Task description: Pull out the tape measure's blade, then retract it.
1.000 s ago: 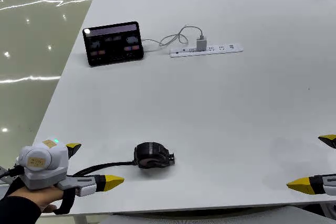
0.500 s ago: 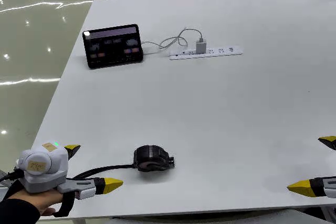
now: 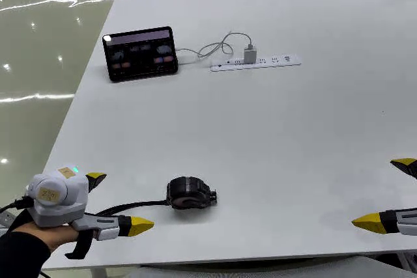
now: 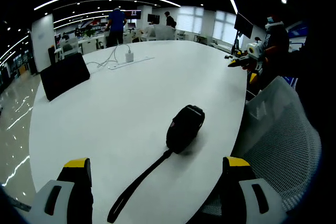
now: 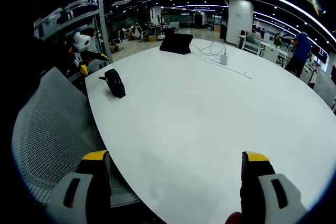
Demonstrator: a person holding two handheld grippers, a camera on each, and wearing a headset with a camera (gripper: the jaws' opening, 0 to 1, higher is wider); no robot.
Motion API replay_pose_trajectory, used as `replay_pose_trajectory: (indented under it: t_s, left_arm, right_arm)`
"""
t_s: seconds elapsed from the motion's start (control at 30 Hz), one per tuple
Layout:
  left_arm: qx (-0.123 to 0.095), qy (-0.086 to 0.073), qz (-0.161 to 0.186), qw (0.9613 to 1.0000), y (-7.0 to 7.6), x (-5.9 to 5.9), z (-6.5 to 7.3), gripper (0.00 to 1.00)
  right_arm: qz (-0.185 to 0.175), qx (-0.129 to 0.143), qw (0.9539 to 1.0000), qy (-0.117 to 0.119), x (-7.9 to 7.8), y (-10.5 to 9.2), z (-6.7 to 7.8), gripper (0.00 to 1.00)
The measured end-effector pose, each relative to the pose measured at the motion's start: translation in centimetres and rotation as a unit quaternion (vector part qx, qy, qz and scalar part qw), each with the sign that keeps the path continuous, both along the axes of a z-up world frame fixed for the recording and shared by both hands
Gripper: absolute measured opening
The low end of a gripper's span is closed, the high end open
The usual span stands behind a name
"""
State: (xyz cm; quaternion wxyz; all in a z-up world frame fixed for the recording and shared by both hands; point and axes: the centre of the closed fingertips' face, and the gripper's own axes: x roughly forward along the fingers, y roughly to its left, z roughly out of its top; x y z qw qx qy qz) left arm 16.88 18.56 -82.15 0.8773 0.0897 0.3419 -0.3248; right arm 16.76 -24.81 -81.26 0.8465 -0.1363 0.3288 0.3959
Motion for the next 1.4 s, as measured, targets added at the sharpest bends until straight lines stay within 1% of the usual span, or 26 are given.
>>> replay_pose_trajectory:
  t_s: [0.03,0.1,0.2,0.23,0.3,0.4,0.47,0.5,0.53,0.57,0.6,0.63,0.67,0.7,0.73,0.77,0.8,0.83,0.93,1.0,1.1,1.13,1.23,1.3,1.37,1.4]
  left_arm:
    - [-0.002,-0.001,-0.004,1.0,-0.1,0.2,0.1,1.0]
    - [-0.003,-0.005,-0.018,0.9998,-0.5,0.7,0.4,1.0]
    - [0.012,-0.005,-0.045,0.9989,-1.1,1.1,0.5,1.0]
    - [0.017,-0.007,-0.058,0.9982,-1.3,1.3,0.5,1.0]
    - [0.022,-0.007,-0.071,0.9972,-1.8,1.4,0.7,1.0]
    - [0.035,-0.008,-0.102,0.9941,-2.6,1.7,0.7,0.97]
    - [0.041,-0.003,-0.117,0.9923,-3.0,1.8,0.4,0.95]
    - [0.046,-0.003,-0.126,0.991,-3.4,1.9,0.2,0.94]
    - [0.048,-0.001,-0.133,0.99,-3.6,1.8,0.1,0.94]
    - [0.052,0.004,-0.148,0.9876,-4.1,1.7,-0.2,0.94]
    - [0.057,0.007,-0.157,0.9859,-4.3,1.6,-0.4,0.92]
    - [0.063,0.011,-0.168,0.9838,-4.5,1.4,-0.6,0.9]
    - [0.069,0.007,-0.179,0.9815,-4.8,1.6,-1.0,0.88]
    - [0.07,0.009,-0.182,0.9807,-5.0,1.7,-1.2,0.88]
    - [0.075,0.016,-0.192,0.9784,-5.1,1.8,-1.8,0.88]
    - [0.078,0.019,-0.2,0.9765,-5.2,1.9,-2.0,0.87]
    - [0.084,0.017,-0.208,0.9744,-5.4,2.0,-2.1,0.85]
    - [0.089,0.014,-0.216,0.9722,-5.8,2.1,-2.1,0.83]
    - [0.093,0.016,-0.232,0.9681,-6.8,2.3,-2.2,0.82]
    - [0.098,0.019,-0.246,0.9642,-7.5,2.5,-2.4,0.8]
    - [0.104,0.024,-0.262,0.9591,-8.2,2.7,-3.0,0.76]
    - [0.106,0.024,-0.265,0.9581,-8.4,2.8,-3.2,0.75]
    - [0.117,0.031,-0.281,0.952,-9.0,2.7,-4.0,0.71]
    - [0.123,0.033,-0.285,0.9501,-9.2,2.7,-4.4,0.69]
    - [0.123,0.039,-0.291,0.9478,-9.5,2.6,-4.8,0.66]
    - [0.134,0.041,-0.297,0.9446,-9.5,2.5,-5.1,0.62]
  right_arm:
    - [0.001,-0.002,1.0,-0.006,0.2,0.1,0.1,1.0]
    - [0.007,-0.004,0.9999,-0.007,0.4,0.4,0.1,1.0]
    - [0.015,-0.003,0.9998,-0.009,0.5,1.2,0.3,1.0]
    - [0.017,0.003,0.9998,-0.007,0.5,1.6,0.5,1.0]
    - [0.021,0.002,0.9997,-0.009,0.6,2.0,0.6,1.0]
    - [0.038,0.004,0.9992,-0.014,0.8,2.9,0.5,1.0]
    - [0.049,0.014,0.9984,-0.022,0.9,3.6,0.7,1.0]
    - [0.063,0.021,0.997,-0.041,1.3,4.3,1.0,1.0]
    - [0.073,0.026,0.9956,-0.053,1.4,4.9,1.3,1.0]
    - [0.091,0.033,0.9933,-0.063,1.4,5.8,1.4,1.0]
    - [0.102,0.04,0.9917,-0.067,1.4,6.4,1.4,1.0]
    - [0.104,0.036,0.9917,-0.067,1.5,6.8,1.4,1.0]
    - [0.116,0.033,0.9905,-0.066,1.6,7.5,1.2,1.0]
    - [0.116,0.033,0.9907,-0.062,1.7,8.0,1.1,1.0]
    - [0.124,0.036,0.9895,-0.065,1.9,8.8,1.1,1.0]
    - [0.132,0.038,0.9881,-0.068,1.9,9.5,1.2,1.0]
    - [0.139,0.041,0.9869,-0.072,2.0,10.1,1.3,1.0]
    - [0.146,0.045,0.9859,-0.068,2.0,10.9,1.3,1.0]
    - [0.169,0.049,0.9823,-0.065,2.2,12.7,1.0,0.99]
    - [0.185,0.048,0.9796,-0.063,2.2,14.0,0.8,0.99]
    - [0.201,0.048,0.9765,-0.063,2.3,15.5,0.5,1.0]
    - [0.203,0.048,0.976,-0.062,2.4,15.9,0.4,0.99]
    - [0.207,0.051,0.9753,-0.056,2.6,17.2,0.1,0.99]
    - [0.214,0.051,0.9737,-0.058,2.5,17.8,0.0,0.98]
    - [0.222,0.05,0.9723,-0.053,2.3,18.4,-0.3,0.97]
    - [0.227,0.049,0.9714,-0.05,2.3,18.7,-0.6,0.97]
